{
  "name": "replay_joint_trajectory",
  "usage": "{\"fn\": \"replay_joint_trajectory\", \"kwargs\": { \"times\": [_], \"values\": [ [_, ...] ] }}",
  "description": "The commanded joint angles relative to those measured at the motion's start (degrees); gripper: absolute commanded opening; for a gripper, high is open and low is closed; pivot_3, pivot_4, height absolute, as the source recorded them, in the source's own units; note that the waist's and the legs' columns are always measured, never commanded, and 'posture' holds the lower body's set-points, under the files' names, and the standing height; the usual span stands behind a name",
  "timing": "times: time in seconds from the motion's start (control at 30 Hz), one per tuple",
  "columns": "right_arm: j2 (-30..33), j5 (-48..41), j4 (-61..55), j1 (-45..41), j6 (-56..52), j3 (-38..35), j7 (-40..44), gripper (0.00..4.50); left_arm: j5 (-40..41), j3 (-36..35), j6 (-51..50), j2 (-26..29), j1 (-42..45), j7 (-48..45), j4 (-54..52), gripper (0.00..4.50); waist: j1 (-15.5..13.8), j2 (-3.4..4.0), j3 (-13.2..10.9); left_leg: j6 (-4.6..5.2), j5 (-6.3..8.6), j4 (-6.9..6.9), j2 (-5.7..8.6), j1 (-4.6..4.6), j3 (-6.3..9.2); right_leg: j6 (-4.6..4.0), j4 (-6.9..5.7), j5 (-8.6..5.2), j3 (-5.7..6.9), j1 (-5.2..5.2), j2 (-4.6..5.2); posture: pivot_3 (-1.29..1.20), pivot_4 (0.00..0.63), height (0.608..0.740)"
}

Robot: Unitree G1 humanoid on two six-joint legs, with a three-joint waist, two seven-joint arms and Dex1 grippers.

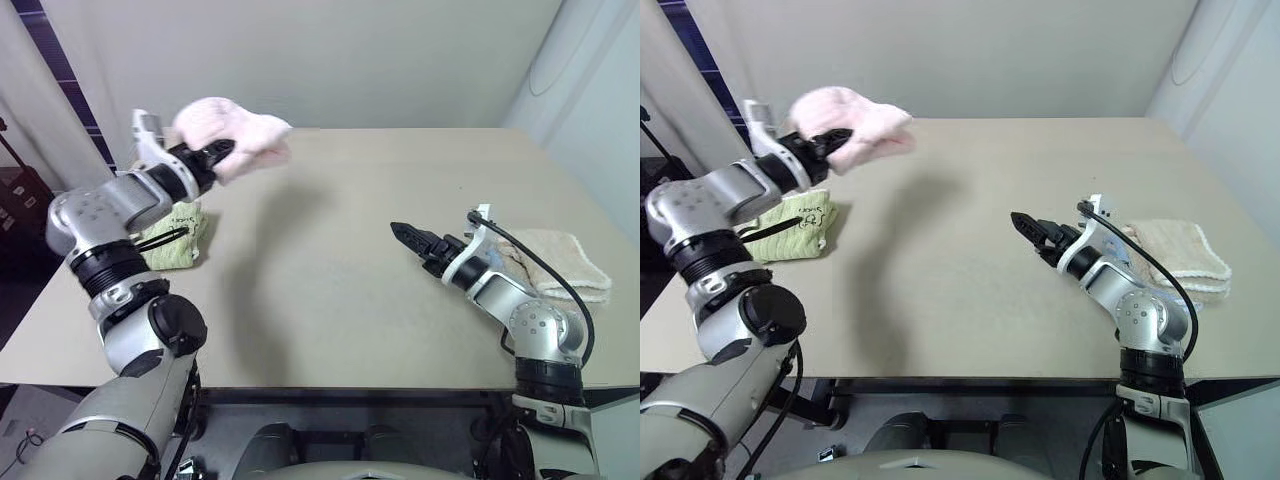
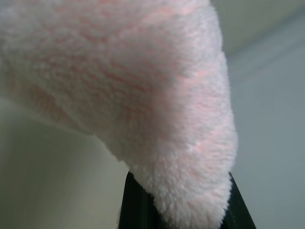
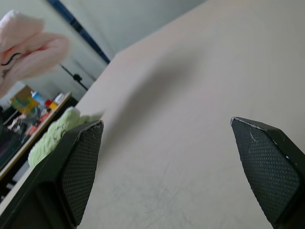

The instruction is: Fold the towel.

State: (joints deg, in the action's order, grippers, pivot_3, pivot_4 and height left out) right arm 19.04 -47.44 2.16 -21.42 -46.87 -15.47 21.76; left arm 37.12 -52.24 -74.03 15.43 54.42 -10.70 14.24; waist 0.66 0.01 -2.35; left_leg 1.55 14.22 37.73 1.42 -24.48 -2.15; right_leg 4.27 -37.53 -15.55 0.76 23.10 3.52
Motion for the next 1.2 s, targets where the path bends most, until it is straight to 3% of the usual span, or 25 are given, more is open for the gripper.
{"fn": "replay_joint_trajectory", "kwargs": {
  "times": [0.03,0.23,0.6,0.83,0.87,0.93,1.2],
  "values": [
    [-0.16,1.62,2.02,-3.38,1.69,1.56,2.93,4.5,3.17,-5.73,3.99,-0.7,-1.75,6.26,-4.82,0.0,-0.03,-0.01,0.0,-0.01,0.0,0.01,0.0,0.0,0.0,0.0,-0.01,0.0,0.0,0.0,0.0,0.0,0.0,0.74],
    [-0.59,4.38,5.49,-6.41,2.9,3.61,5.81,4.5,6.92,-9.93,10.05,1.28,-6.41,8.84,-0.7,0.0,0.1,-0.05,0.02,-0.04,-0.02,0.06,0.0,0.01,-0.02,-0.01,-0.04,0.01,0.0,-0.01,0.0,0.0,0.0,0.74],
    [-0.42,9.2,4.89,-5.65,3.78,6.39,7.26,4.5,5.1,-2.04,26.51,8.61,-7.8,0.76,20.67,0.0,0.28,-0.1,0.05,-0.08,-0.02,0.04,0.0,0.02,-0.04,-0.04,-0.04,0.0,-0.01,0.04,0.0,0.0,0.0,0.74],
    [0.71,10.97,2.9,-4.04,3.44,6.22,7.2,4.5,7.0,-0.65,28.96,6.21,-13.97,1.4,25.02,0.0,0.34,-0.1,0.05,-0.08,-0.02,-0.07,0.0,0.0,-0.07,-0.04,0.0,0.0,-0.07,0.1,0.01,0.0,0.0,0.74],
    [1.03,11.33,2.67,-3.77,3.45,6.3,7.24,4.5,7.98,-1.22,28.73,5.13,-15.08,2.39,24.32,0.73,0.32,-0.1,0.05,-0.08,-0.02,-0.09,0.0,0.01,-0.08,-0.04,0.0,0.0,-0.07,0.11,0.01,0.0,0.0,0.74],
    [1.44,11.66,2.44,-3.5,3.3,6.17,7.3,4.5,9.77,-1.76,28.45,3.44,-16.83,3.93,21.73,1.29,0.31,-0.11,0.06,-0.08,-0.02,-0.14,0.0,0.01,-0.08,-0.04,0.01,0.0,-0.08,0.12,0.02,0.0,0.0,0.74],
    [1.88,12.65,2.99,-3.75,3.67,5.76,7.67,4.5,17.91,-3.69,30.19,0.49,-20.94,6.44,14.15,4.25,0.53,-0.13,0.1,-0.07,-0.02,-0.23,0.0,0.1,-0.15,-0.04,-0.01,0.01,-0.13,0.11,0.02,0.0,0.0,0.74]
  ]
}}
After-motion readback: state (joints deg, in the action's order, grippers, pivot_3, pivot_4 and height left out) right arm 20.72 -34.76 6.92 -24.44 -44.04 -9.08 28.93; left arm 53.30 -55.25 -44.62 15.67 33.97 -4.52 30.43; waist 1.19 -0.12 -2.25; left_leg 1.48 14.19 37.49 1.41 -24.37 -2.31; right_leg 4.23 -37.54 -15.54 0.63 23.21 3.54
